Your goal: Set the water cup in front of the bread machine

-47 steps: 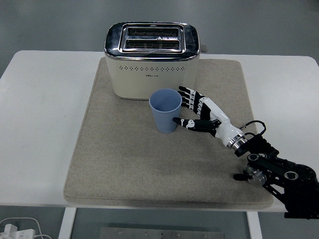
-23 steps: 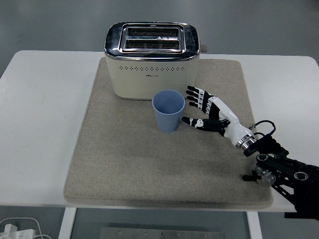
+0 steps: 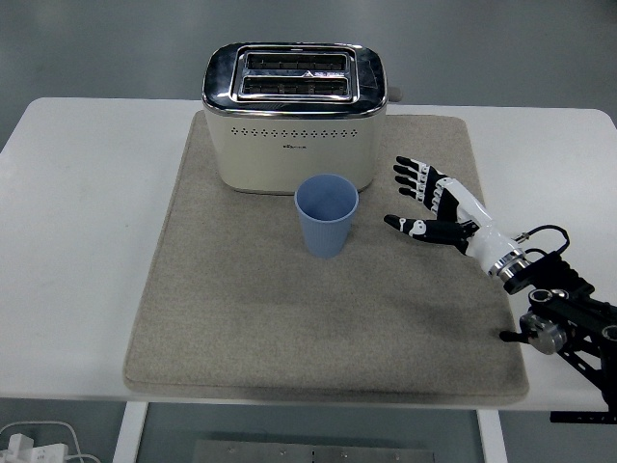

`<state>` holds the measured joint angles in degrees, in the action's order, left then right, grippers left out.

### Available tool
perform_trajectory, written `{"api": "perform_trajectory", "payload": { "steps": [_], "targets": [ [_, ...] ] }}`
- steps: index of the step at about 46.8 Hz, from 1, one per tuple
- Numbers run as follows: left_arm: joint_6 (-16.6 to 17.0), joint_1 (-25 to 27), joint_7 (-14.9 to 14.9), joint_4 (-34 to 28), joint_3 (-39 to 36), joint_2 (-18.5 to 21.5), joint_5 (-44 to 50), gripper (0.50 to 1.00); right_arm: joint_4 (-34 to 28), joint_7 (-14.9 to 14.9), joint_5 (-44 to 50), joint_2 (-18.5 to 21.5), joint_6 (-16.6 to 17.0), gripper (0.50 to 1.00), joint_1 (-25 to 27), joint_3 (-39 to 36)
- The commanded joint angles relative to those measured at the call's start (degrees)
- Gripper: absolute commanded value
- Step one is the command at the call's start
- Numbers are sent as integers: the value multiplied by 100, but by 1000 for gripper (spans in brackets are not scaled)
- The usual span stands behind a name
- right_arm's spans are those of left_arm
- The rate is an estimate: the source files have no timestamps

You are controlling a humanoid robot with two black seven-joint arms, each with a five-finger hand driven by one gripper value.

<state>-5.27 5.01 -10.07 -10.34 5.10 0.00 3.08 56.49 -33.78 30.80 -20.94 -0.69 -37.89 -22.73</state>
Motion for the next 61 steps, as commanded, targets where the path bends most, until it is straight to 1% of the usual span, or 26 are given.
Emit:
{"api": "perform_trajectory", "payload": {
  "steps": [1,6,11,18,27,30,35,37,42,46,51,61],
  "targets": [
    [0,0,5,-3,0,0,0,1000,-7,29,-161,-156,113,928,-26,-100],
    [0,0,-4,-3,0,0,0,1000,-16,65,-320,-262,130,928,-175,-100],
    [0,-9,5,-12,0,0,-9,1000,-33,187,-566,-314,139,928,-307,-109],
    [0,0,-4,-12,0,0,-9,1000,-103,609,-1084,-306,139,928,-526,-109],
    [0,-9,-4,32,0,0,-9,1000,-367,987,-1743,-218,122,928,-694,-144],
    [0,-9,5,41,0,0,-9,1000,-385,1259,-2068,-200,122,928,-755,-258],
    [0,-9,5,41,-9,0,-9,1000,-481,1892,-2920,-25,78,928,-799,-461],
    [0,-9,-4,41,-9,0,-9,1000,-578,2015,-3167,46,78,928,-843,-513],
    [0,-18,-4,50,-9,0,-9,1000,-762,2060,-3458,160,104,928,-913,-619],
    [0,-18,-4,50,-9,0,-9,1000,-798,2060,-3475,230,113,928,-913,-663],
    [0,-18,-4,50,-9,0,-9,1000,-833,2068,-3475,371,104,928,-905,-917],
    [0,-18,-4,50,-9,0,-9,1000,-894,2007,-3475,389,87,928,-887,-1225]
  ]
}}
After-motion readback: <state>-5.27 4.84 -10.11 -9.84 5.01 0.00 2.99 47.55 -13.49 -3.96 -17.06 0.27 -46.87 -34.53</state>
